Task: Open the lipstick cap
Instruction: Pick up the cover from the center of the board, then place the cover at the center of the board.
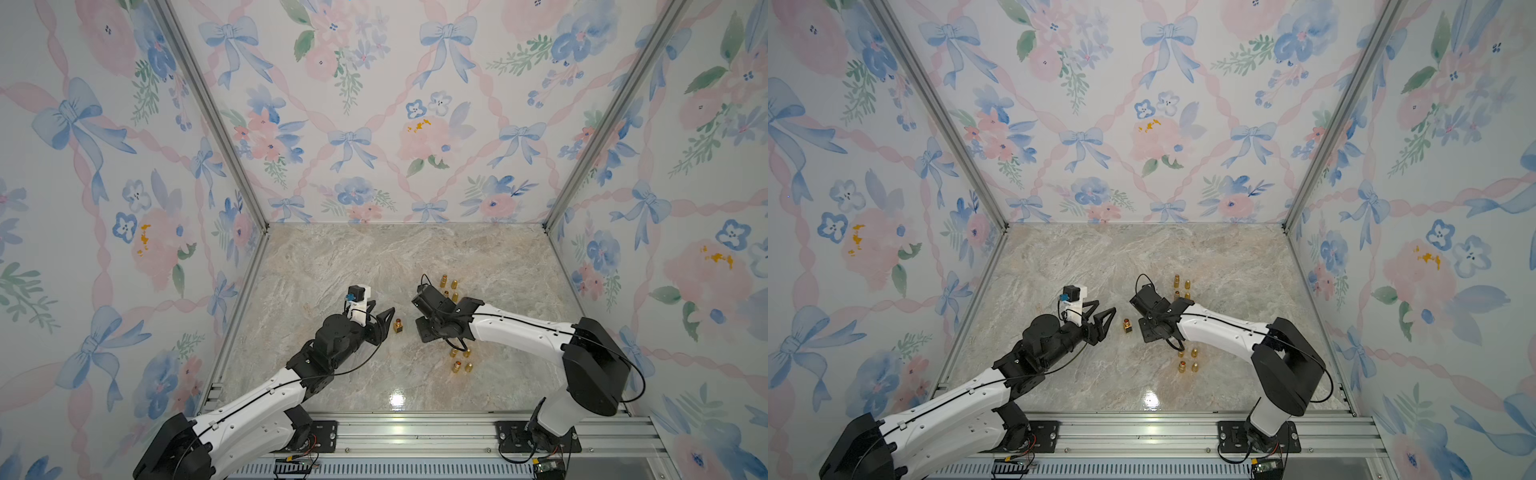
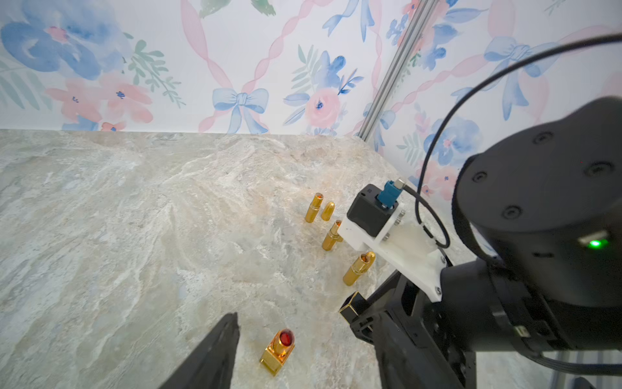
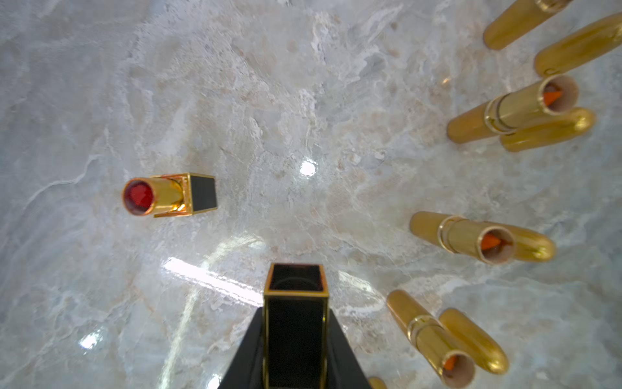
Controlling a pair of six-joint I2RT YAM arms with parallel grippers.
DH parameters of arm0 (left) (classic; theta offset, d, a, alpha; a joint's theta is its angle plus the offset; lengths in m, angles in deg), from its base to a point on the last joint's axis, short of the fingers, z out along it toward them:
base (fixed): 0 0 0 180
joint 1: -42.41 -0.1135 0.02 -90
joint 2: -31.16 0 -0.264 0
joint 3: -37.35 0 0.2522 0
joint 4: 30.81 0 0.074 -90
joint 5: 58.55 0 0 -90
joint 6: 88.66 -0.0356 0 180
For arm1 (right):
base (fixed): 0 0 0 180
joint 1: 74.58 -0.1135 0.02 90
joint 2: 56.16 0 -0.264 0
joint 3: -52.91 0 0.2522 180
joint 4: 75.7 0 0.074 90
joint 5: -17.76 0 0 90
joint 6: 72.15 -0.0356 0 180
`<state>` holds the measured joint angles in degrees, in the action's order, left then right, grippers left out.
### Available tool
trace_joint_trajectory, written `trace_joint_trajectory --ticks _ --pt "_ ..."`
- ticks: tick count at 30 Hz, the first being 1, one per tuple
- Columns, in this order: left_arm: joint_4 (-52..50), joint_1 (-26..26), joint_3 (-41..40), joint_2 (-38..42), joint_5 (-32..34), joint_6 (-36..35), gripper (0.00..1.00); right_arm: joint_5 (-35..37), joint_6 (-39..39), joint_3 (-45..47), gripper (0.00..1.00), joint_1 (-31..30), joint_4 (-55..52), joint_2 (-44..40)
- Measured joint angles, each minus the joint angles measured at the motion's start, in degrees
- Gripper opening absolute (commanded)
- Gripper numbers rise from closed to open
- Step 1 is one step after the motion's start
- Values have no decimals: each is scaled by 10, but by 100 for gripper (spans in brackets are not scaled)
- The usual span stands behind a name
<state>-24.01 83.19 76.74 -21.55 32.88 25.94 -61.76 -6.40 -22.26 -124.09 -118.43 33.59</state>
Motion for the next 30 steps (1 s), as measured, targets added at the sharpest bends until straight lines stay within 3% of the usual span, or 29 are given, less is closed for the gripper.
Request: trace_joint_trajectory --ticks 7,13,18,30 --pt "-24 -3 90 -86 -151 82 65 -47 84 65 23 19 70 -131" --pt "-41 -3 138 -164 -234 122 62 -84 120 96 23 23 119 -189" --pt "-44 -3 170 -208 -273 141 58 -95 133 121 23 23 153 -219" --pt "-40 -9 192 -248 -288 177 43 -97 160 124 22 18 171 -229"
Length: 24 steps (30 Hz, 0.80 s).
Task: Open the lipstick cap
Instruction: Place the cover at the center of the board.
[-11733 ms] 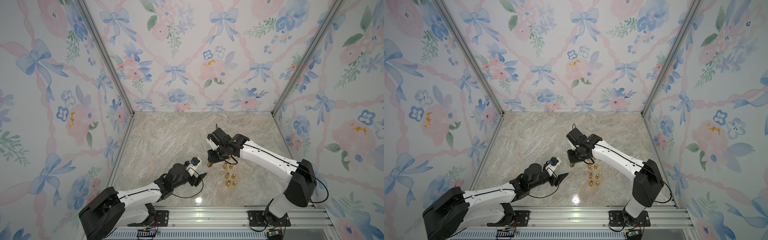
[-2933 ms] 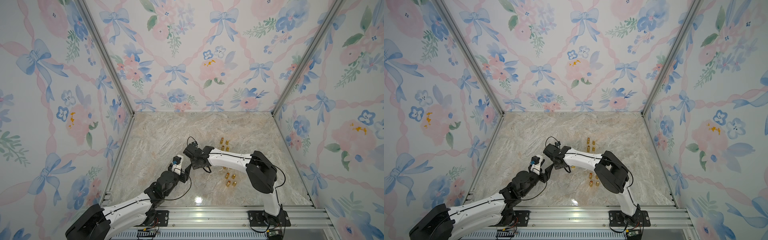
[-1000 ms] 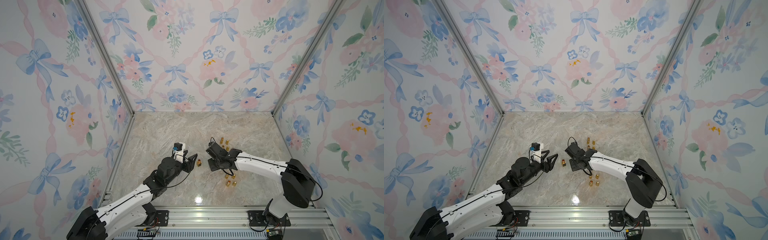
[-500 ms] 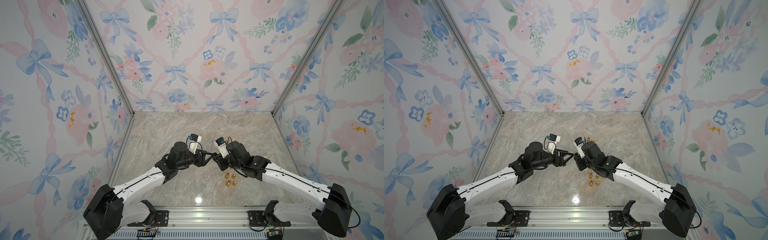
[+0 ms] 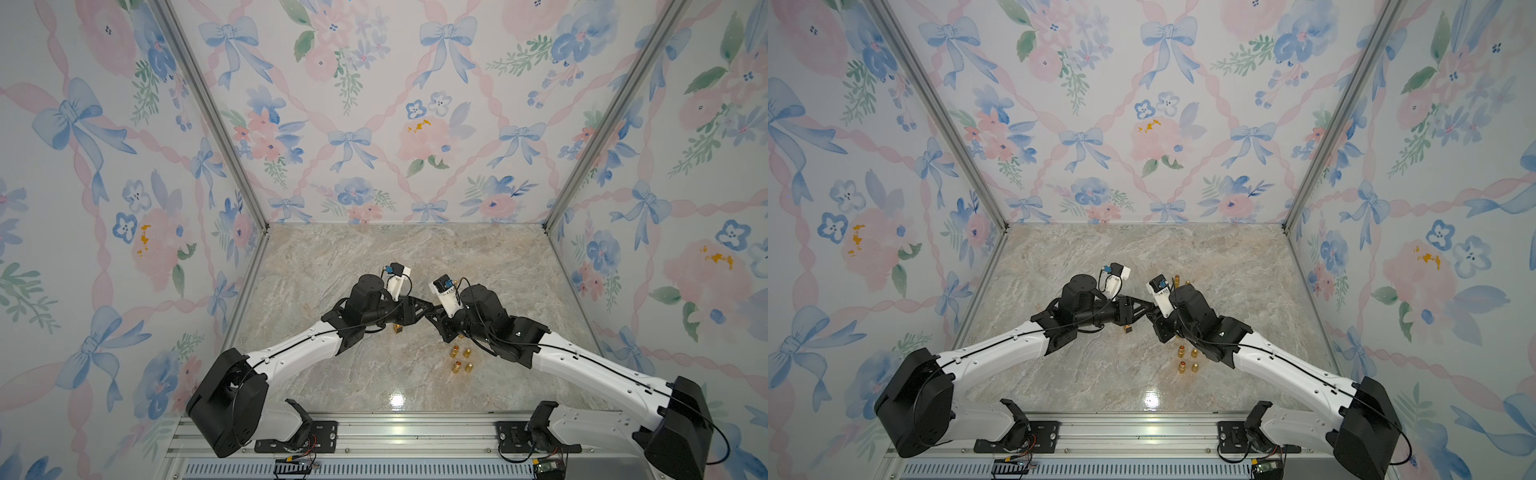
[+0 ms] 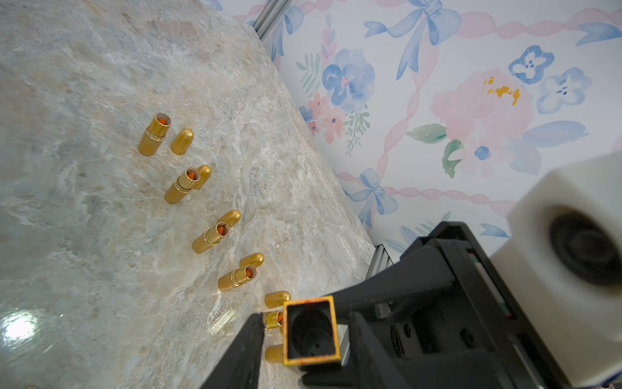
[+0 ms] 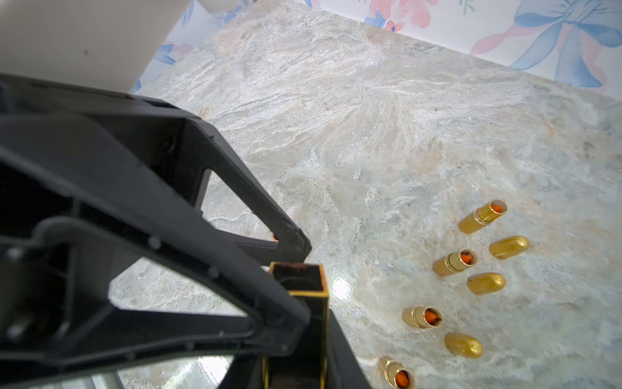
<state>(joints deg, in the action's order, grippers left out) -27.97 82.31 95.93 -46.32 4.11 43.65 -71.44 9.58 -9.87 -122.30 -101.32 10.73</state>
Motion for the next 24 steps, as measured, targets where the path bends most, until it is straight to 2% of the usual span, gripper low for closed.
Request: trace_joint_trajectory --ticks 4,16,24 --pt "0 0 1 -2 0 3 36 0 4 0 22 0 2 0" --pt "6 0 16 -18 -5 19 24 18 15 0 24 -1 9 1" --pt "6 0 17 -16 14 28 19 22 18 0 37 -1 21 1"
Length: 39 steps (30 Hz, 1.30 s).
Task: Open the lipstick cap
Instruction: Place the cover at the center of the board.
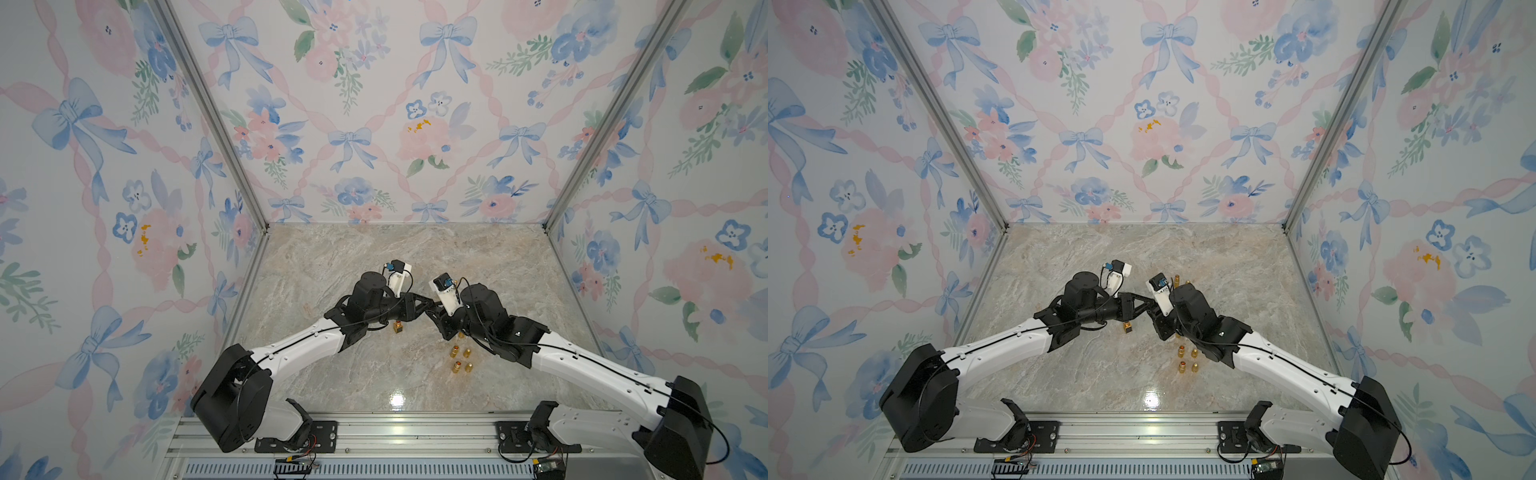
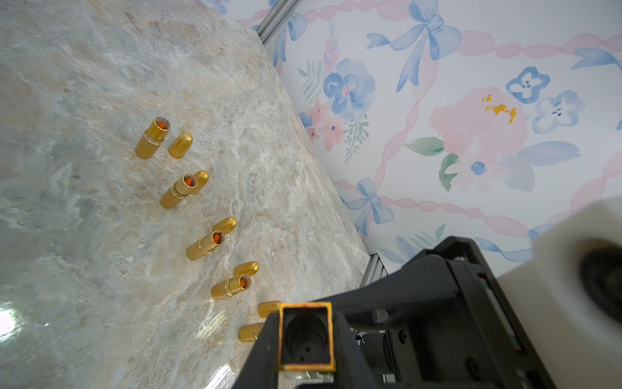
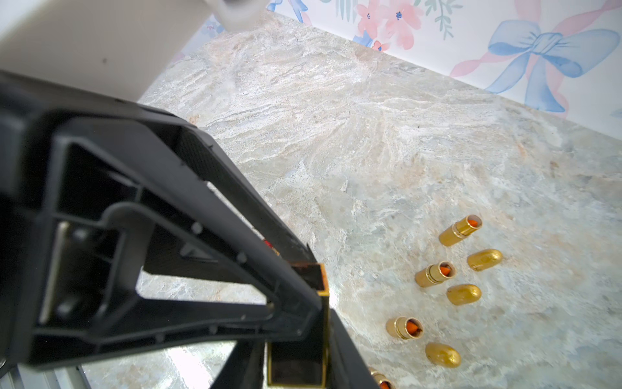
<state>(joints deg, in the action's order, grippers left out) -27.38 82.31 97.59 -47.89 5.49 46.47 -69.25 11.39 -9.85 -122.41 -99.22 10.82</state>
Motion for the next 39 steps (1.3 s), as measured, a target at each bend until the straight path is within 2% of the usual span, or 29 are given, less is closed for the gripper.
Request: trace_joint_trajectory --ticks 7,11,14,17,19,22,25,28,31,39 --pt "-10 -2 0 12 35 18 17 -19 -17 0 59 4 3 -14" --pt "7 -7 -1 28 62 46 17 -94 -85 0 71 42 4 -45" --pt "43 -15 -8 40 83 79 18 -180 -202 22 72 110 63 -76" --pt "90 -23 -20 51 96 120 17 -252 -369 82 72 163 197 -83" --pt "119 -24 -20 52 97 143 17 -287 -492 121 70 182 305 -52" --pt "154 -23 -20 52 96 172 17 -320 -632 146 64 185 442 21" --pt "176 -23 -21 52 96 187 17 -337 -732 151 60 185 558 81" --pt "193 -25 -21 55 103 196 16 -345 -793 151 58 184 649 120" --pt "205 -25 -22 59 108 198 16 -346 -822 151 58 181 695 133" --pt "209 -27 -36 62 111 207 14 -345 -821 155 58 177 697 101"
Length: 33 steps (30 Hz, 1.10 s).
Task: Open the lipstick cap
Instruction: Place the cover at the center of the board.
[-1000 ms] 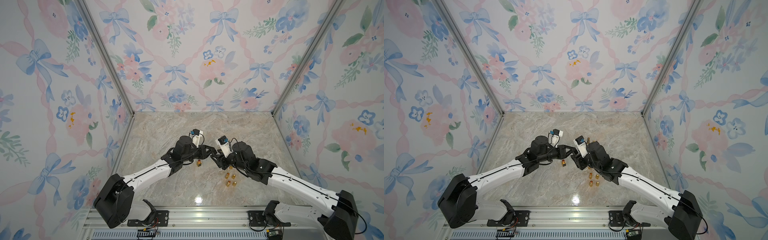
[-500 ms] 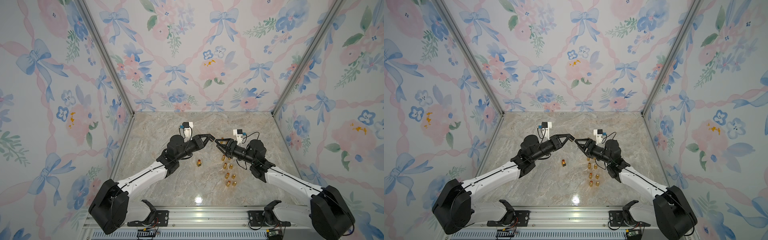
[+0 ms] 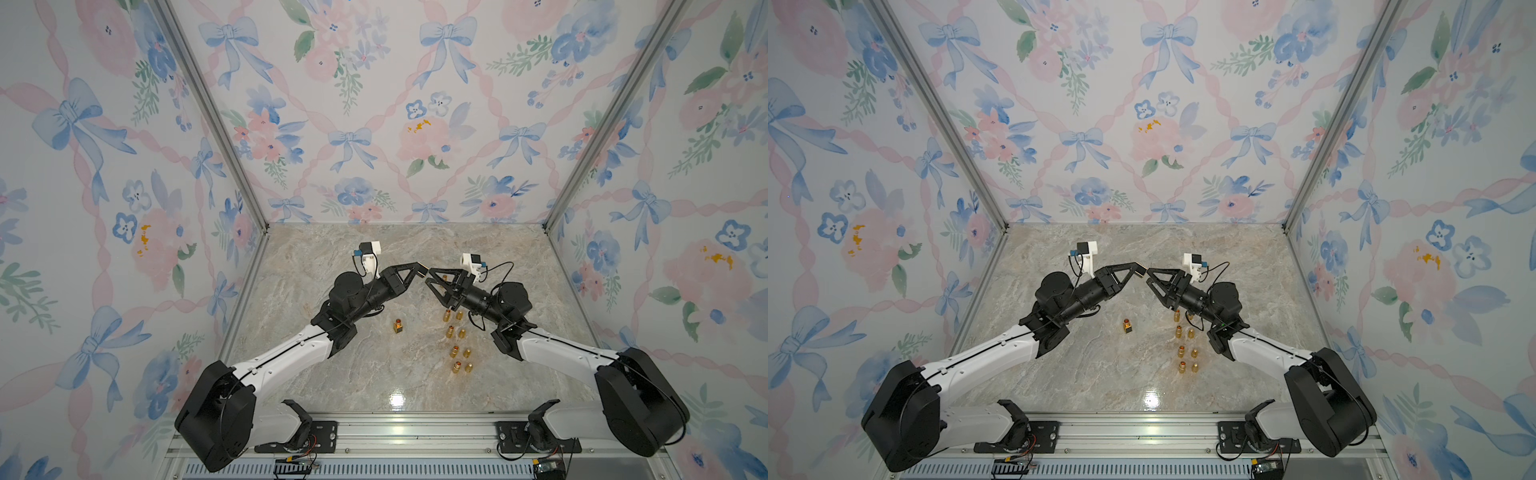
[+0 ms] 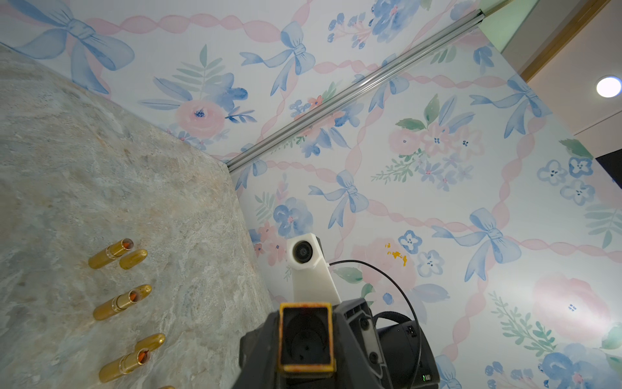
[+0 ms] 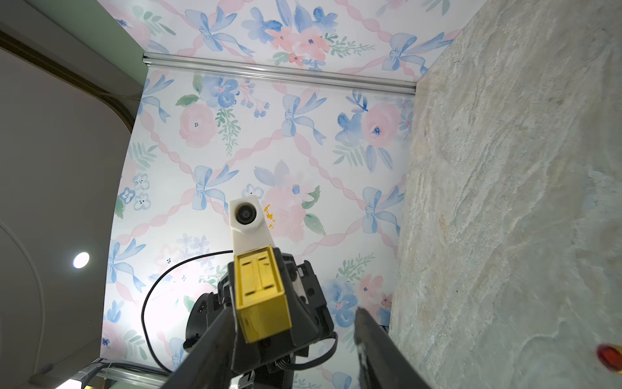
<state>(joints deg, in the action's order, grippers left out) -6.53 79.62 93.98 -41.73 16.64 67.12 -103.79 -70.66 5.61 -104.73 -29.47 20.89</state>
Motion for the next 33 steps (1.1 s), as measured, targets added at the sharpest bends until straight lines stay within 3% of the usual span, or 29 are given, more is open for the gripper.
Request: trace_joint_trajectory --ticks 10,19,23,29,31,33 --pt "-5 -2 -3 0 -15 10 13 3 1 -21 53 -25 5 36" --pt "-5 -4 -5 -1 -17 16 13 5 4 -31 40 -26 16 46" --pt "-5 -5 -6 -6 -17 16 14 8 10 -31 29 -26 14 44" --pt "-3 -5 -6 -9 -15 29 15 13 24 -31 23 -26 6 38" --pt "-1 -5 -6 -9 -16 30 18 14 27 -31 22 -26 -2 33" --pt "1 -5 -6 -9 -17 31 27 16 32 -31 21 -26 -14 25"
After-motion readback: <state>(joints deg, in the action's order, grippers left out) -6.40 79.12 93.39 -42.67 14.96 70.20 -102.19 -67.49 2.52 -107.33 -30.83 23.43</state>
